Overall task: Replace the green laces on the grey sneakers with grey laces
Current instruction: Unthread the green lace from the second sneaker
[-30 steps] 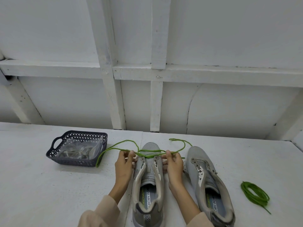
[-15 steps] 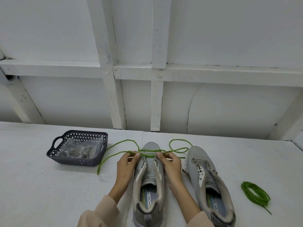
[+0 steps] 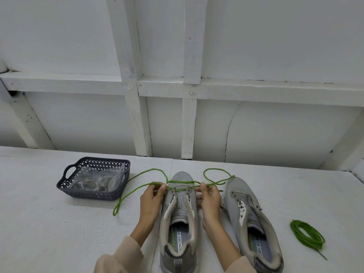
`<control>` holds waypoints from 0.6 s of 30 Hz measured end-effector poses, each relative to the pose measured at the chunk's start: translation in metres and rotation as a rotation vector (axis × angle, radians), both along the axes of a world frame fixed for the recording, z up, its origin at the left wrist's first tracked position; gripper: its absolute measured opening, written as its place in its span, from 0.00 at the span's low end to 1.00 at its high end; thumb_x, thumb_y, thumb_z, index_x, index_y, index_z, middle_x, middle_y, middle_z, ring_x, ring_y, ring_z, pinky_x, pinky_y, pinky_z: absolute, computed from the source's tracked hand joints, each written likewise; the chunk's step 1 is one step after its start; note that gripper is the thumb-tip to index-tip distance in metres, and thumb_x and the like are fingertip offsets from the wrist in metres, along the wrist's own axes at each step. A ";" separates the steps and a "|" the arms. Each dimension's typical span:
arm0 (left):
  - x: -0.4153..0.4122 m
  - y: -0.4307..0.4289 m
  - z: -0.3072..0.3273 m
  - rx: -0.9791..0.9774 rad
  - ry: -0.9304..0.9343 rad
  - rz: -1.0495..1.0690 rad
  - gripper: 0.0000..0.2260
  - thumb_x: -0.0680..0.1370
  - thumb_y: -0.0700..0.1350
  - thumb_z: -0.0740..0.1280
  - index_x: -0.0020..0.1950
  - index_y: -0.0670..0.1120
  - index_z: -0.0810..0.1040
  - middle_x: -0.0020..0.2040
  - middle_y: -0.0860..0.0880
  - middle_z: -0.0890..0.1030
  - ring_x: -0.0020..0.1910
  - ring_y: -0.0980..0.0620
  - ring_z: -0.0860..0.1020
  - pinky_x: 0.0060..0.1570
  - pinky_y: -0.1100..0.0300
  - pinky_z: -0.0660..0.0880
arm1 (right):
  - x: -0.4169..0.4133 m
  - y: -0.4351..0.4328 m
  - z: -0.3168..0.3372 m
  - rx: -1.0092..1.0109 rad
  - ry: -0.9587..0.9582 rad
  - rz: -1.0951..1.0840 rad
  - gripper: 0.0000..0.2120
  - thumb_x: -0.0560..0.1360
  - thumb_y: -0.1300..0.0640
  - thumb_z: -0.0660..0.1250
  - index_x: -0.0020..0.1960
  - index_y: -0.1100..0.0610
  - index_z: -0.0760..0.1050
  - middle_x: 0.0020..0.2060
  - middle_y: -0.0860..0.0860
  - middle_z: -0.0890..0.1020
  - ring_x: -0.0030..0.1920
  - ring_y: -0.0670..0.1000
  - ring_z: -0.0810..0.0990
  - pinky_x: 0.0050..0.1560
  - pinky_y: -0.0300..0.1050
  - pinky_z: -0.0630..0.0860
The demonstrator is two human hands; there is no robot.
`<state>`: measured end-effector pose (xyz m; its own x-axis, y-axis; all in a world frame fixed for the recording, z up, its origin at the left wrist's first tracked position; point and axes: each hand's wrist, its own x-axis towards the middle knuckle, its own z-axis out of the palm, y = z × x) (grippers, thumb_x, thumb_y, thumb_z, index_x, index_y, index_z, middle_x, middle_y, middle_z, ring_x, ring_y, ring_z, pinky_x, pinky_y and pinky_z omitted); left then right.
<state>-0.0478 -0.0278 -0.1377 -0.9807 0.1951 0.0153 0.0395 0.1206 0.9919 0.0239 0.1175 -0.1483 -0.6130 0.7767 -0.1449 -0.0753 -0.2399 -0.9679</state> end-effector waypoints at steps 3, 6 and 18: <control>0.001 0.000 0.000 -0.041 0.042 -0.041 0.03 0.77 0.45 0.70 0.46 0.48 0.82 0.42 0.52 0.84 0.41 0.59 0.80 0.41 0.66 0.74 | -0.002 0.001 -0.002 0.063 -0.046 0.106 0.08 0.72 0.52 0.74 0.42 0.56 0.79 0.40 0.53 0.84 0.41 0.53 0.82 0.44 0.50 0.78; -0.003 0.000 0.000 -0.094 0.059 -0.062 0.04 0.77 0.45 0.70 0.44 0.47 0.82 0.42 0.51 0.84 0.42 0.55 0.81 0.42 0.62 0.75 | -0.004 0.003 -0.004 0.106 -0.084 0.118 0.07 0.71 0.54 0.75 0.38 0.55 0.80 0.37 0.53 0.84 0.40 0.57 0.81 0.45 0.52 0.77; -0.001 0.005 0.006 -0.220 0.084 -0.039 0.07 0.79 0.45 0.67 0.41 0.52 0.79 0.40 0.53 0.83 0.41 0.53 0.80 0.45 0.55 0.74 | -0.004 0.001 0.002 0.180 -0.146 0.105 0.09 0.73 0.53 0.73 0.37 0.56 0.79 0.35 0.52 0.82 0.39 0.55 0.80 0.45 0.53 0.77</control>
